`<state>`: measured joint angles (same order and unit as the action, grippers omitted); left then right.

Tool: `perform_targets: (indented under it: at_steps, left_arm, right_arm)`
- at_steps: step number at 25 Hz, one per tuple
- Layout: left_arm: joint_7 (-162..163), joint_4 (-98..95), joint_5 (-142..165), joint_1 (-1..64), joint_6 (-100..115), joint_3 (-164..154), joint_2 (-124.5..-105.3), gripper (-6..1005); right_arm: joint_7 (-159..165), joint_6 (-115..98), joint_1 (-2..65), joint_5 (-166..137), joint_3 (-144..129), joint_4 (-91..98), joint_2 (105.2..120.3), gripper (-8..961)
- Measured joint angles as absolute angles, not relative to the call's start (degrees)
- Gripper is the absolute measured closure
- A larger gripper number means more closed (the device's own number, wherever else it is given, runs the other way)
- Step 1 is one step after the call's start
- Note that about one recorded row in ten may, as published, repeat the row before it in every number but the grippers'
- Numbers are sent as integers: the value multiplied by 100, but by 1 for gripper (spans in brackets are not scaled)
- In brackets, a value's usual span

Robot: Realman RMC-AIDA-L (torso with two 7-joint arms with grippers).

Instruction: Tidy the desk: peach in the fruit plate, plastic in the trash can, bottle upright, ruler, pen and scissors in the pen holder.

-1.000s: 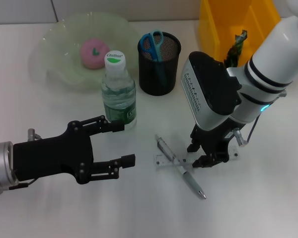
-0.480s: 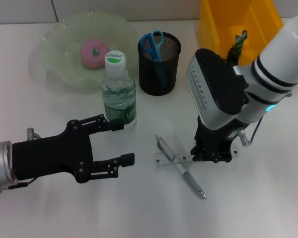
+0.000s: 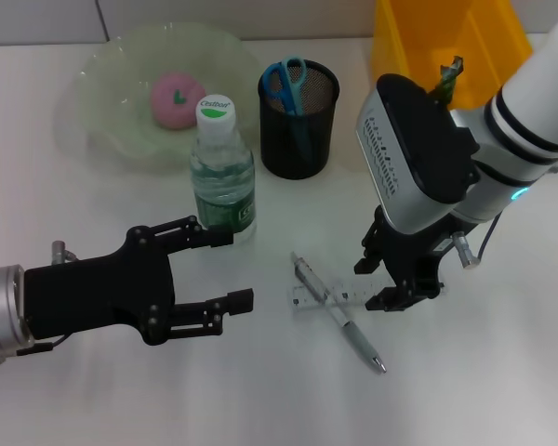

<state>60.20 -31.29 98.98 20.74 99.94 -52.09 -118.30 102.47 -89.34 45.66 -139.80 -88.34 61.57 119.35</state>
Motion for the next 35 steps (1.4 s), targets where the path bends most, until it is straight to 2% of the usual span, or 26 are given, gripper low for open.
perform_targets:
  at_steps: [5,9,16,31,34,35]
  left_arm:
    - [6020,-3129,9893,2074,10043,-5219,-11834,200]
    - [6020,-3129,9886,2074,10055,-5208,-11828,200]
    - [6020,-3129,9891,2074,10055,-5177,-11830,200]
    - [6020,-3129,9885,2074,10040,-5180,-11839,200]
    - [6020,-3129,9885,2074,10039,-5177,-11839,200]
    - [6020,-3129,9885,2074,10039,-5177,-11839,200]
  right_arm:
    - [10224,-8756,4747,-13987,-8903,5884,11939,593]
    - [10172,-8551,4808,-13975,-9075,5778,11949,350]
    - [10119,-8317,4883,-13953,-9268,5489,11968,298]
    - [10005,-8104,4954,-13939,-9297,5148,11971,327]
    - [10001,-8122,4945,-13939,-9273,5193,11971,530]
    - [10001,-8143,4924,-13939,-9254,5256,11971,539]
